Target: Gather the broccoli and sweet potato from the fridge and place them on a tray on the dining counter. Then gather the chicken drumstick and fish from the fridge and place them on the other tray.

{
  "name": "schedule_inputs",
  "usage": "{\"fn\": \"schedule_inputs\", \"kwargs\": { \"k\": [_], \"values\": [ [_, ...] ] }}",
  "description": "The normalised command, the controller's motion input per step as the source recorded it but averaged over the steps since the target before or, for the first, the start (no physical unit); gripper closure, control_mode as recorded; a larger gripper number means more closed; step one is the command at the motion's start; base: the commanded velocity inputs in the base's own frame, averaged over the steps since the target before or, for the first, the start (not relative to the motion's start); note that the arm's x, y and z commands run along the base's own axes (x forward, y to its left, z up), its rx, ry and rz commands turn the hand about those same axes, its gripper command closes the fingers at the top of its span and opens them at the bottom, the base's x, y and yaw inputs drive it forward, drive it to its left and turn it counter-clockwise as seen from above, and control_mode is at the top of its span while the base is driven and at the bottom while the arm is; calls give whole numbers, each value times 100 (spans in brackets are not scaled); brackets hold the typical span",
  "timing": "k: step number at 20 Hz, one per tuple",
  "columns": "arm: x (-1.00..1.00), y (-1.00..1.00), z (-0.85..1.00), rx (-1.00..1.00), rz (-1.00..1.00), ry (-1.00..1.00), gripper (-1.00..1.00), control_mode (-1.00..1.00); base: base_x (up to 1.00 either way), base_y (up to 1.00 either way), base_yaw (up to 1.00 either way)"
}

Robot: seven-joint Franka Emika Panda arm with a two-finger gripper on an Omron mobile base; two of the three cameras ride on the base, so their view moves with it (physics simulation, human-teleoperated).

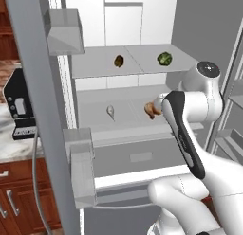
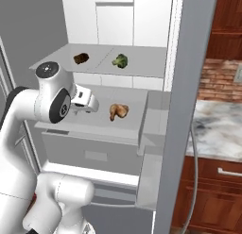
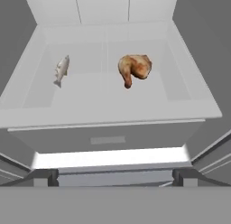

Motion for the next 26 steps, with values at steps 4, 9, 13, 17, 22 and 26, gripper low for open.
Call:
{"fn": "schedule_inputs", "kwargs": {
  "k": [4,9,13,17,22,26],
  "values": [
    [0,0,0,0,0,0,-100,100,34,0,0],
    [0,0,0,0,0,0,-100,100,28,0,0],
    [0,0,0,0,0,0,-100,100,12,0,0],
    [0,0,0,0,0,0,-100,100,0,0,0],
    [8,0,-4,0,0,0,-100,-100,0,0,0],
    [31,0,-28,0,0,0,-100,-100,0,0,0]
  ]
}}
